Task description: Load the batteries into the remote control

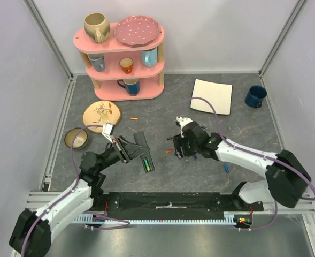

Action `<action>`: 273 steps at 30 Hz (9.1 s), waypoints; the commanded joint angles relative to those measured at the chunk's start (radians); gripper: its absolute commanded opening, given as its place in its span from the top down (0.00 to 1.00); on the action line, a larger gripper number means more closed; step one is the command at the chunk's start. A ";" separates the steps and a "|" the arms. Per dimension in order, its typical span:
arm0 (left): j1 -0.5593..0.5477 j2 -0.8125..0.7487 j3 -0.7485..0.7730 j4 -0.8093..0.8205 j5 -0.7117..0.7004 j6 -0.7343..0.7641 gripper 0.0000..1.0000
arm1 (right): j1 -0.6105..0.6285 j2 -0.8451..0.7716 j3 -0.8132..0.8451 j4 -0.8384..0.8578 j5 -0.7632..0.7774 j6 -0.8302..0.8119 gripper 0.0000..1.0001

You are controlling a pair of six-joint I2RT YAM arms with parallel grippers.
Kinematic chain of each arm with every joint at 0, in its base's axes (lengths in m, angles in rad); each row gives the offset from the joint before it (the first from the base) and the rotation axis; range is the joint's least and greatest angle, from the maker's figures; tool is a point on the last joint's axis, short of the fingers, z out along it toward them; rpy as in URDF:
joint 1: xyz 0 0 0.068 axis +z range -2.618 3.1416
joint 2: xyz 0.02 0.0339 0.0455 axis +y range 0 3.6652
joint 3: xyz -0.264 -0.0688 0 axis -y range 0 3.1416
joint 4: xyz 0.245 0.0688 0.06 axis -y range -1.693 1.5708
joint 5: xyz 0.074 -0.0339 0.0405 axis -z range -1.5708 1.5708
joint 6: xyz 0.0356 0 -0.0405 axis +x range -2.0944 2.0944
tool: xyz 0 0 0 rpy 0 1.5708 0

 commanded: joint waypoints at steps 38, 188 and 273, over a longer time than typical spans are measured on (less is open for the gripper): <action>0.013 -0.194 -0.047 -0.235 0.020 0.083 0.98 | -0.006 0.500 0.361 0.107 0.124 -0.137 0.29; 0.011 -0.170 -0.104 -0.215 -0.014 0.036 0.98 | -0.150 0.439 0.329 -0.027 0.079 -0.278 0.56; -0.084 0.445 -0.033 0.418 -0.297 -0.019 0.98 | 0.291 0.028 0.494 -0.357 -0.165 0.190 1.00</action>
